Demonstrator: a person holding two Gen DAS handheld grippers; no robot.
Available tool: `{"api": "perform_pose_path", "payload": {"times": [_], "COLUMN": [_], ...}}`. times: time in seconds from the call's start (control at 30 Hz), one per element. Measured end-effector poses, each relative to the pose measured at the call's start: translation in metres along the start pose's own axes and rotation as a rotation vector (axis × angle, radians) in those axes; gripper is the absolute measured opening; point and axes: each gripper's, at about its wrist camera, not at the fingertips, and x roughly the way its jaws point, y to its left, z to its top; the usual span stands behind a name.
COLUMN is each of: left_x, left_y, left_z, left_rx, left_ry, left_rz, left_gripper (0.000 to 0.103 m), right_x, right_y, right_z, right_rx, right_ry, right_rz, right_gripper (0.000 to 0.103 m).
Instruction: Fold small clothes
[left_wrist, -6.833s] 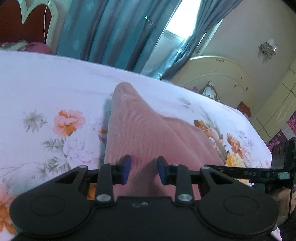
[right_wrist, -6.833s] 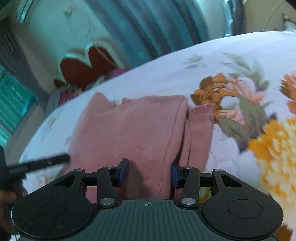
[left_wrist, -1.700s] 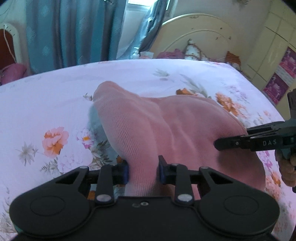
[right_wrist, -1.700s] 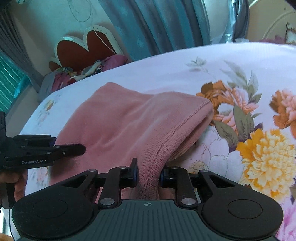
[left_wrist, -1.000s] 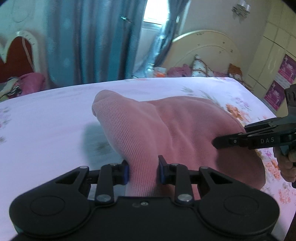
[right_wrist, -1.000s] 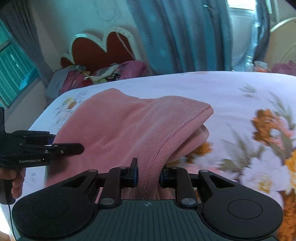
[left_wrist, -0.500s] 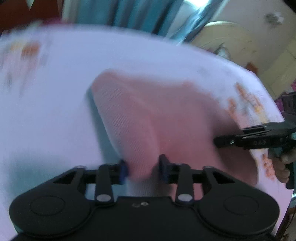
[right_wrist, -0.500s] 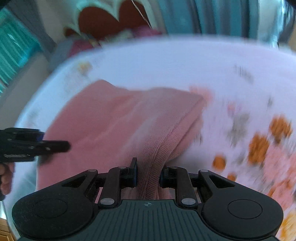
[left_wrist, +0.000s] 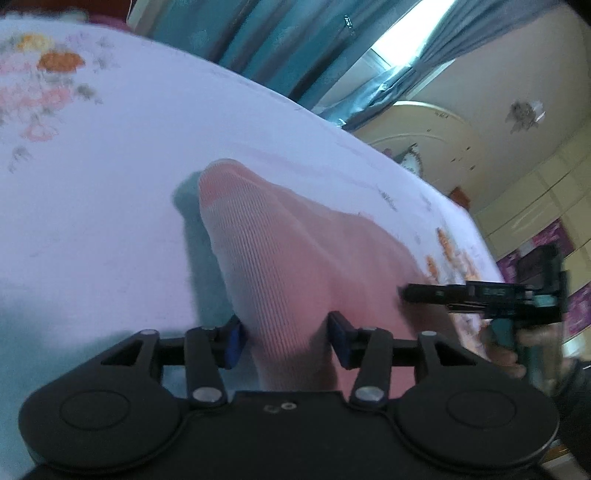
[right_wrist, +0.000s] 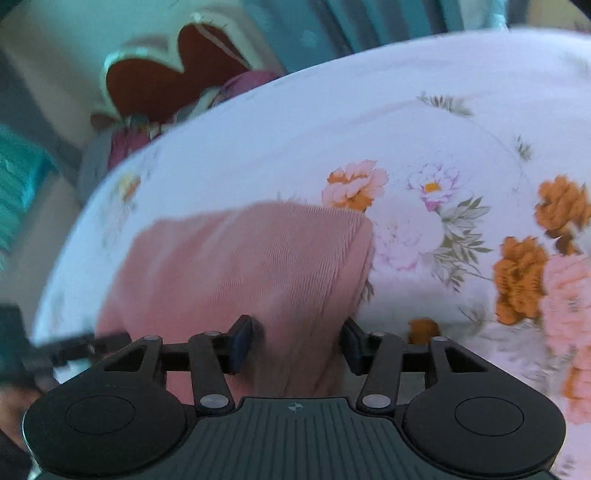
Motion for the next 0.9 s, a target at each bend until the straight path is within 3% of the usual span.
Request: {"api": "perform_pose_path", "payload": {"times": [0.03, 0.1, 0.17, 0.23, 0.3, 0.4, 0.47, 0.5, 0.53, 0.6, 0.63, 0.7, 0.73, 0.77, 0.83, 0.9], "left_x": [0.001, 0.002, -0.01, -0.017, -0.009, 0.014, 0.025, 0.025, 0.022, 0.018, 0.021, 0.029, 0.028, 0.022, -0.006, -0.026], "left_y": [0.004, 0.012, 0.014, 0.028, 0.044, 0.049, 0.036, 0.021, 0.004, -0.01, -0.012, -0.009, -0.004, 0.0, 0.01, -0.003], "left_z": [0.0, -0.003, -0.001, 0.006, 0.017, 0.036, 0.046, 0.047, 0.045, 0.042, 0.044, 0.045, 0.044, 0.041, 0.026, 0.011], "left_rx": [-0.016, -0.022, -0.014, -0.081, -0.174, -0.206, -0.119, -0.02, 0.097, 0.182, 0.194, 0.212, 0.197, 0.169, 0.095, 0.103], "left_ry": [0.018, 0.066, 0.007, -0.074, -0.086, -0.096, -0.122, -0.163, -0.228, -0.299, -0.291, -0.241, -0.23, -0.236, -0.274, -0.277], "left_rz": [-0.027, -0.04, -0.01, -0.035, -0.053, -0.046, -0.024, 0.026, 0.066, 0.076, 0.12, 0.292, 0.372, 0.408, 0.337, 0.266], "left_gripper": [0.056, 0.058, 0.059, 0.063, 0.064, 0.055, 0.022, 0.017, 0.017, 0.019, 0.02, 0.032, 0.032, 0.032, 0.032, 0.031], "right_x": [0.003, 0.005, 0.002, -0.001, 0.004, 0.013, 0.013, 0.012, 0.006, -0.005, -0.005, 0.014, 0.014, 0.008, -0.009, -0.029], "right_y": [-0.004, -0.008, -0.008, -0.009, -0.012, -0.015, -0.009, 0.0, 0.009, 0.021, 0.02, 0.011, 0.004, 0.0, 0.001, 0.016], "right_z": [0.003, 0.002, -0.001, 0.0, 0.005, 0.014, 0.016, 0.015, 0.01, 0.0, -0.003, 0.0, 0.001, 0.003, 0.0, -0.006], "right_rx": [0.016, 0.022, 0.007, -0.014, -0.005, 0.028, -0.01, -0.074, -0.151, -0.276, -0.297, -0.277, -0.239, -0.198, -0.181, -0.226], "right_ry": [0.004, 0.001, -0.005, -0.025, -0.034, -0.047, -0.079, -0.108, -0.148, -0.228, -0.241, -0.188, -0.202, -0.238, -0.278, -0.308], "right_rz": [0.018, 0.036, 0.044, 0.038, 0.038, 0.055, 0.034, 0.016, 0.002, -0.008, -0.027, -0.157, -0.185, -0.227, -0.257, -0.189], "right_gripper": [0.051, 0.05, 0.05, 0.05, 0.051, 0.05, 0.048, 0.035, 0.032, 0.03, 0.03, 0.032, 0.054, 0.056, 0.055, 0.052]}}
